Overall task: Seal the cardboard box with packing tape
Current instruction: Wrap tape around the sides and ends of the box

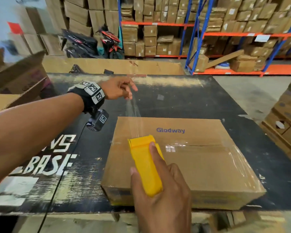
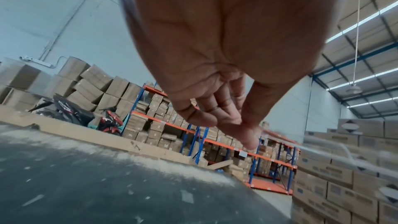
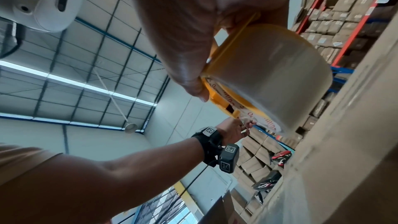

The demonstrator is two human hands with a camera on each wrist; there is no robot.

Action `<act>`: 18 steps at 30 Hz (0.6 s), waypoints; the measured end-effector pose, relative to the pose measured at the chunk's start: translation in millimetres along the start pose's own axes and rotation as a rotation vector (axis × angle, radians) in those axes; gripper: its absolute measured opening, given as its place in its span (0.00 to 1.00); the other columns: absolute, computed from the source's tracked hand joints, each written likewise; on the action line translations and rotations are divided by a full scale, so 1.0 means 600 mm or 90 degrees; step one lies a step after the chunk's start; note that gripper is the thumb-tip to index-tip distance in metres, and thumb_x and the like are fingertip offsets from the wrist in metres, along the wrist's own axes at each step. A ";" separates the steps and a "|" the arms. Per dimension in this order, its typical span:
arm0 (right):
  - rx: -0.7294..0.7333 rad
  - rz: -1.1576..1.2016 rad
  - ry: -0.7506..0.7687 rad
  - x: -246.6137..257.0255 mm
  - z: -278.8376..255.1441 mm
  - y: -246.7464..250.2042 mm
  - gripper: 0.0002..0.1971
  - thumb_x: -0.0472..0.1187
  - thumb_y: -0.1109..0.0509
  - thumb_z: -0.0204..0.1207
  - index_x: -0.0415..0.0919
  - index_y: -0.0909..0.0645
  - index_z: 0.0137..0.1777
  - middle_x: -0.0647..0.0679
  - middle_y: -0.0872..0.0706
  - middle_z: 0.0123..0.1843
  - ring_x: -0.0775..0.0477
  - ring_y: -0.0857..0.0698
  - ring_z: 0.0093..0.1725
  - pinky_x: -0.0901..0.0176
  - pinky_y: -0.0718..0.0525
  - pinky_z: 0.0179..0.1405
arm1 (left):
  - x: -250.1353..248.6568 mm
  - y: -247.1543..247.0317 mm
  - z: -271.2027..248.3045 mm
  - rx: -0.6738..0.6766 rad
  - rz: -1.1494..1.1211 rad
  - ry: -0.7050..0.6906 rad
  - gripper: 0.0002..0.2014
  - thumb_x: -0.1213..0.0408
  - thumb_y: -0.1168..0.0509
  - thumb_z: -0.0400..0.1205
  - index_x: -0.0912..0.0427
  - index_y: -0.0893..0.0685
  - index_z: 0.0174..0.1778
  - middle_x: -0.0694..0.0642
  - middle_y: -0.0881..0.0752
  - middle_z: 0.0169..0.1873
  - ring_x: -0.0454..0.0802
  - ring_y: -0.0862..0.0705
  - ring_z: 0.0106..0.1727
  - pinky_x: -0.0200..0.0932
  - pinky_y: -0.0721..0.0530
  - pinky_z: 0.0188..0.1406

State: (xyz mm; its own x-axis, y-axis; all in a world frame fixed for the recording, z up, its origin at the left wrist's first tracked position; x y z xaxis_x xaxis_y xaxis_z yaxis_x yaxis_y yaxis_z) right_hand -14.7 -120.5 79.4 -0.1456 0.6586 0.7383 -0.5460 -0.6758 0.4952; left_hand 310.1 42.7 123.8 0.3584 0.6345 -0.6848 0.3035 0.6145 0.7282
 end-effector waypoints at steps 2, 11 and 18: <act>-0.005 0.002 -0.024 0.016 -0.002 -0.044 0.35 0.68 0.28 0.63 0.75 0.25 0.75 0.51 0.28 0.33 0.54 0.20 0.26 0.59 0.17 0.27 | 0.047 0.003 0.007 0.006 0.002 -0.001 0.13 0.70 0.29 0.80 0.57 0.12 0.60 0.70 0.07 0.45 0.70 0.08 0.54 0.69 0.13 0.64; -0.014 -0.061 -0.062 0.054 0.010 -0.172 0.35 0.67 0.27 0.57 0.66 0.14 0.69 0.50 0.20 0.30 0.52 0.16 0.28 0.70 0.27 0.42 | 0.175 -0.033 0.066 0.070 0.000 -0.036 0.22 0.81 0.43 0.81 0.59 0.14 0.65 0.63 0.06 0.46 0.34 0.08 0.41 0.38 0.11 0.48; -0.020 -0.080 -0.084 0.056 0.013 -0.208 0.36 0.67 0.25 0.57 0.66 0.15 0.69 0.50 0.20 0.30 0.52 0.16 0.26 0.64 0.20 0.31 | 0.248 -0.090 0.086 0.123 -0.043 -0.030 0.18 0.79 0.37 0.82 0.58 0.13 0.63 0.65 0.06 0.46 0.40 0.07 0.43 0.47 0.11 0.54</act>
State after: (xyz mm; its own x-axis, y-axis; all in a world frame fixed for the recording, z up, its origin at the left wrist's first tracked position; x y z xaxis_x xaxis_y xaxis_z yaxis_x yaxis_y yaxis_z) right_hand 54.9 -16.7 45.8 0.0342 0.6868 0.7260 -0.5790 -0.5785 0.5745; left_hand 392.5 79.6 -16.1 0.3706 0.5694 -0.7338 0.4907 0.5508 0.6752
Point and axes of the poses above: each hand's wrist, its own z-axis towards the middle knuckle, its own y-axis out of the back of the hand, x = y × z, the point moved 5 cm from there along z, towards the middle knuckle
